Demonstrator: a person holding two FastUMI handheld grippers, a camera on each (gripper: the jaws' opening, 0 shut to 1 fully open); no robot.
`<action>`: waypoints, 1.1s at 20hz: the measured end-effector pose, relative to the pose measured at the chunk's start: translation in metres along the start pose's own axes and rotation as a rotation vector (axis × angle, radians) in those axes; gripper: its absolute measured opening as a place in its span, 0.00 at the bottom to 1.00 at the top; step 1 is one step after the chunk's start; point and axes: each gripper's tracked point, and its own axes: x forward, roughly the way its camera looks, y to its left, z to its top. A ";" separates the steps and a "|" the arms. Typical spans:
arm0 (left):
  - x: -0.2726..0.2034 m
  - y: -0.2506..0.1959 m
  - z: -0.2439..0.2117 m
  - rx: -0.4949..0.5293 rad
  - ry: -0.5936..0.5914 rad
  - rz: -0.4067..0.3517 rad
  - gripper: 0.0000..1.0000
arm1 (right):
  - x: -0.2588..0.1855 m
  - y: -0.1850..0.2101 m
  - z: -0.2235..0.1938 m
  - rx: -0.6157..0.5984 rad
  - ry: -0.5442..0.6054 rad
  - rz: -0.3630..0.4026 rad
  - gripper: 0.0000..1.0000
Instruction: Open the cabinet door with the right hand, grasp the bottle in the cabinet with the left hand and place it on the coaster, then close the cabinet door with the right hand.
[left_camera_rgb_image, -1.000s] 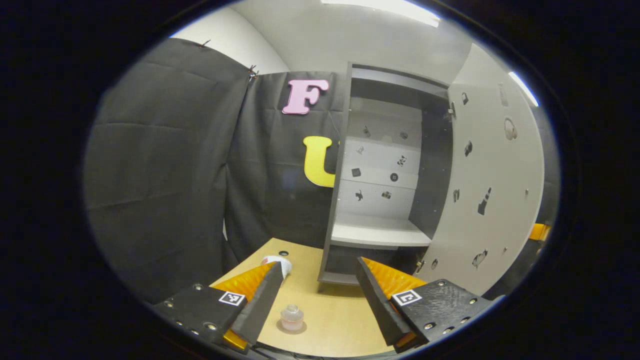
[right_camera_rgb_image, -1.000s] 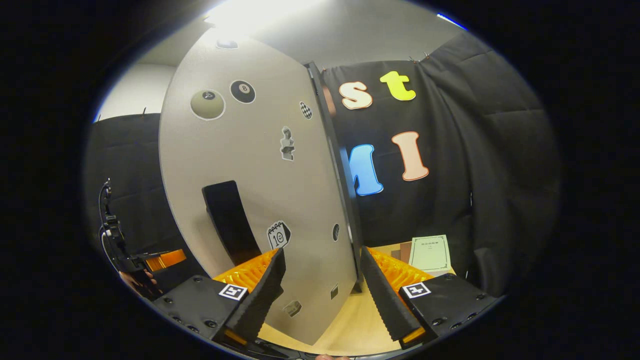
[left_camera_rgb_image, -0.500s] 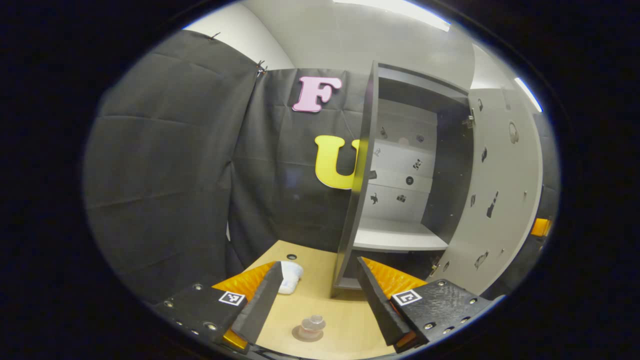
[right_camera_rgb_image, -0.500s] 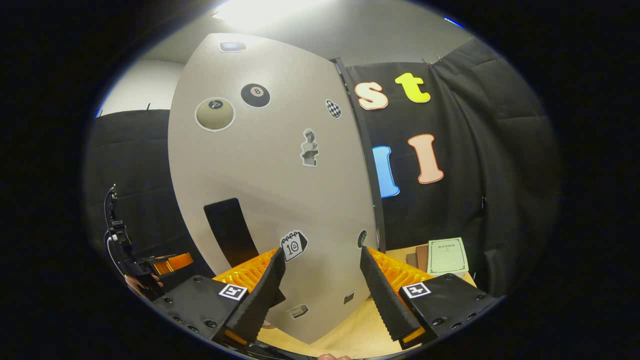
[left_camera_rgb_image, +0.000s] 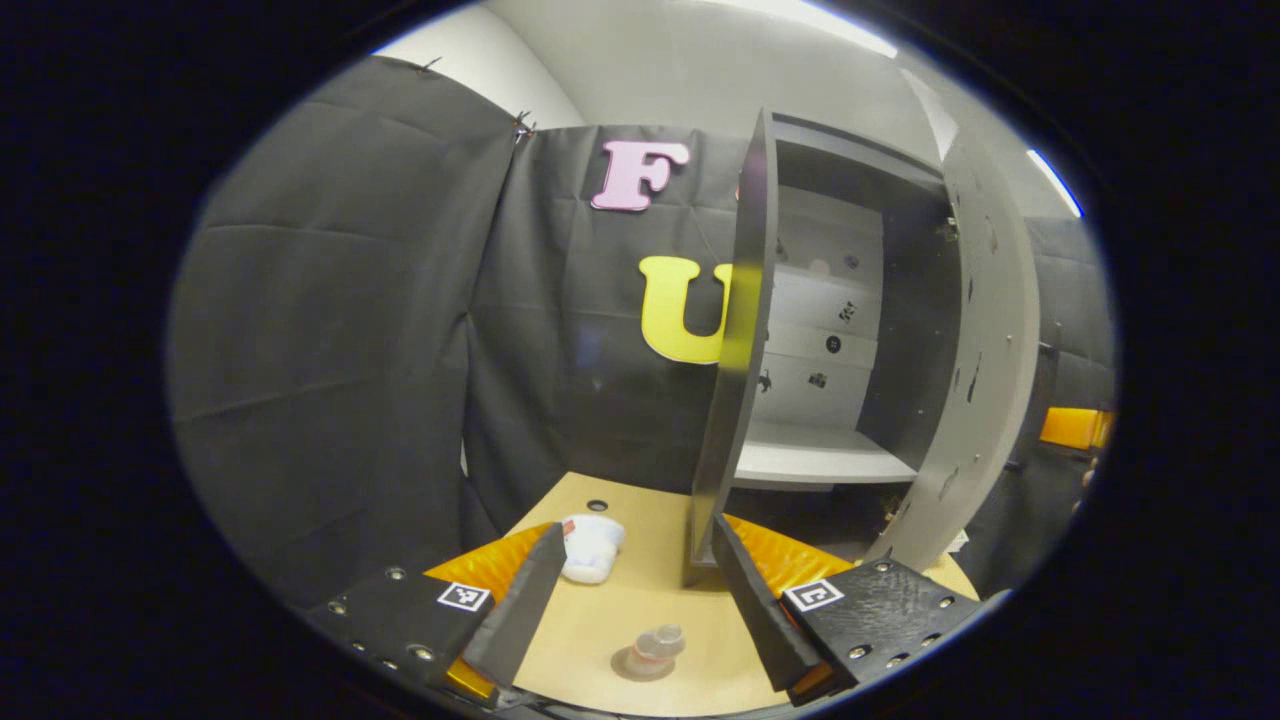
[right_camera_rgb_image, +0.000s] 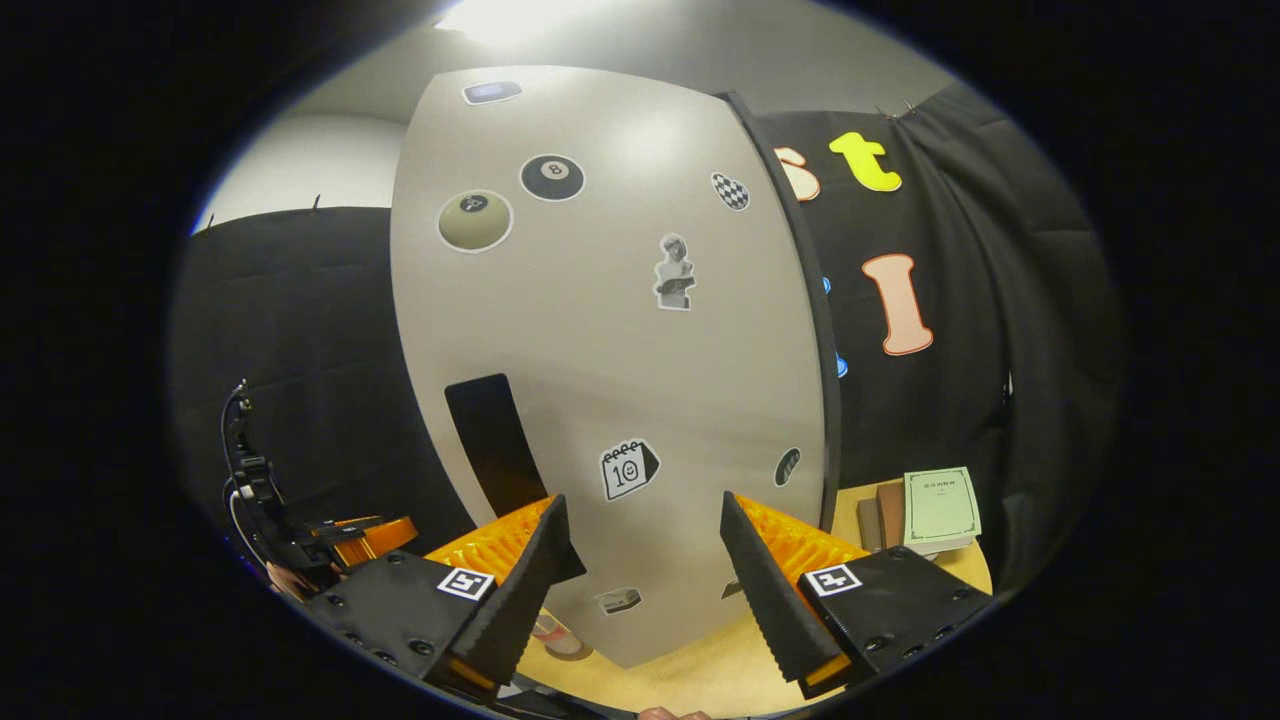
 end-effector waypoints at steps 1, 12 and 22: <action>0.000 0.003 -0.001 -0.002 0.002 -0.002 0.91 | 0.004 0.005 -0.001 0.002 0.000 0.007 0.97; 0.018 0.009 -0.001 0.018 -0.019 -0.072 0.91 | 0.020 -0.003 -0.003 0.014 -0.021 -0.089 0.98; 0.035 -0.028 0.021 0.066 -0.081 -0.217 0.89 | 0.012 -0.029 -0.007 0.017 -0.033 -0.226 0.98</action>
